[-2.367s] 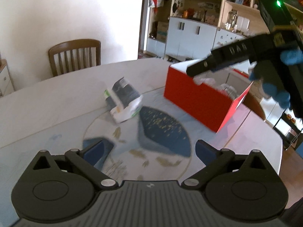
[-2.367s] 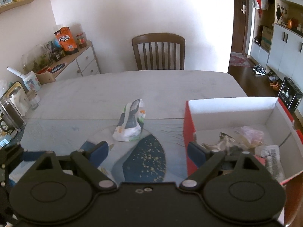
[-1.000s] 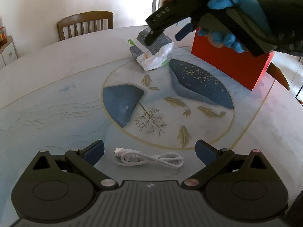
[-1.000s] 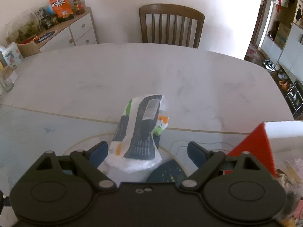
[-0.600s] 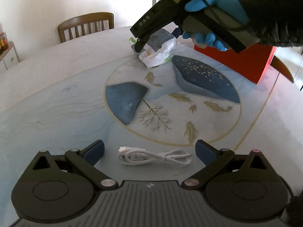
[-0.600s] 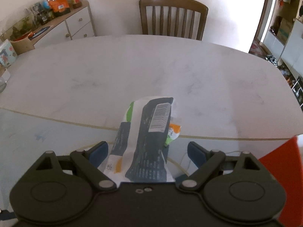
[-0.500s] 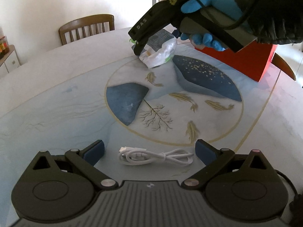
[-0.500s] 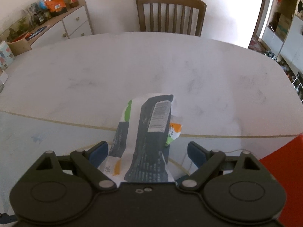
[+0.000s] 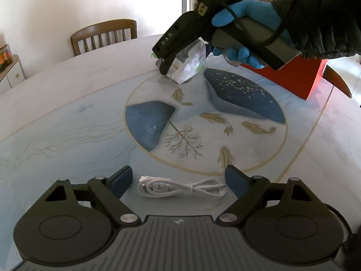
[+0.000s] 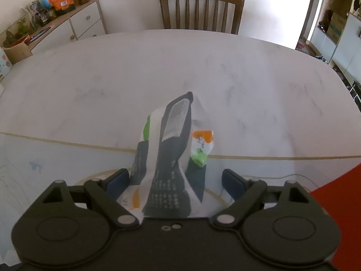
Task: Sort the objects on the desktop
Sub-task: 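Grasp the white USB cable with the left tool while the right tool grasps the white-green printed bag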
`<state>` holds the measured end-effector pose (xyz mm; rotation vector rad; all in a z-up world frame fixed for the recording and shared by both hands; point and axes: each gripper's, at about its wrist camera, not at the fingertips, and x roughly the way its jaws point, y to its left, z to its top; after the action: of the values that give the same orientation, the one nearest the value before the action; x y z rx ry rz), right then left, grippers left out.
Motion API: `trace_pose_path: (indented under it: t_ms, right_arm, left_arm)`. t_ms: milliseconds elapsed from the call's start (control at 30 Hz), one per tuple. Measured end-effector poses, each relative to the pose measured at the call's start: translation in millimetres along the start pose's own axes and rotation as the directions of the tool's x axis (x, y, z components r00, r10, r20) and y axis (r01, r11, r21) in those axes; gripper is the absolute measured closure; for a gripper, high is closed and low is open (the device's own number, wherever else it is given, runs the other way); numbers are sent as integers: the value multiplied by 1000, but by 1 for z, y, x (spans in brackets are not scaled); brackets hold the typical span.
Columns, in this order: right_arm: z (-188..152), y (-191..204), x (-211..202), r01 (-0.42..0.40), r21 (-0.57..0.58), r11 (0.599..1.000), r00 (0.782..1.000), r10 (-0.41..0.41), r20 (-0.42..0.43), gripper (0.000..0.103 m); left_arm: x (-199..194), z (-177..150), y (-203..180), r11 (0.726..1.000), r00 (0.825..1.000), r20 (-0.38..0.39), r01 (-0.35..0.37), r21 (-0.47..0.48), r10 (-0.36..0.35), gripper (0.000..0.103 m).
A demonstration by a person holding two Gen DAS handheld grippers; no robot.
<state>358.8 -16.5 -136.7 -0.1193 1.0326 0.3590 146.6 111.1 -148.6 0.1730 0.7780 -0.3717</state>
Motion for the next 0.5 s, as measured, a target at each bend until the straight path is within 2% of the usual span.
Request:
trace_pose_path:
  t_ms: [67, 200, 267, 367, 500]
  right_arm:
    - [-2, 0, 0, -2, -1, 1000, 1000, 2, -3, 21]
    - [-1, 2, -2, 4, -16, 1000, 1000, -4, 2, 41]
    - [0, 1, -3, 0, -11, 1000, 1000, 0, -1, 46]
    - [-2, -1, -7, -5, -16, 1000, 1000, 5, 1, 59]
    - [-5, -2, -13, -7, -15, 1000, 1000, 7, 14, 66]
  left_arm:
    - [0, 0, 0, 1000, 1000, 0, -1, -1, 1, 20]
    - [-1, 0, 0, 1000, 1000, 3, 0, 1, 0, 25]
    - [-1, 1, 0, 1000, 1000, 2, -3, -2, 3, 26]
    - [-1, 1, -1, 1000, 1000, 1, -6, -5, 6, 26]
    - [-2, 1, -1, 1000, 1000, -4, -8, -10, 8, 27]
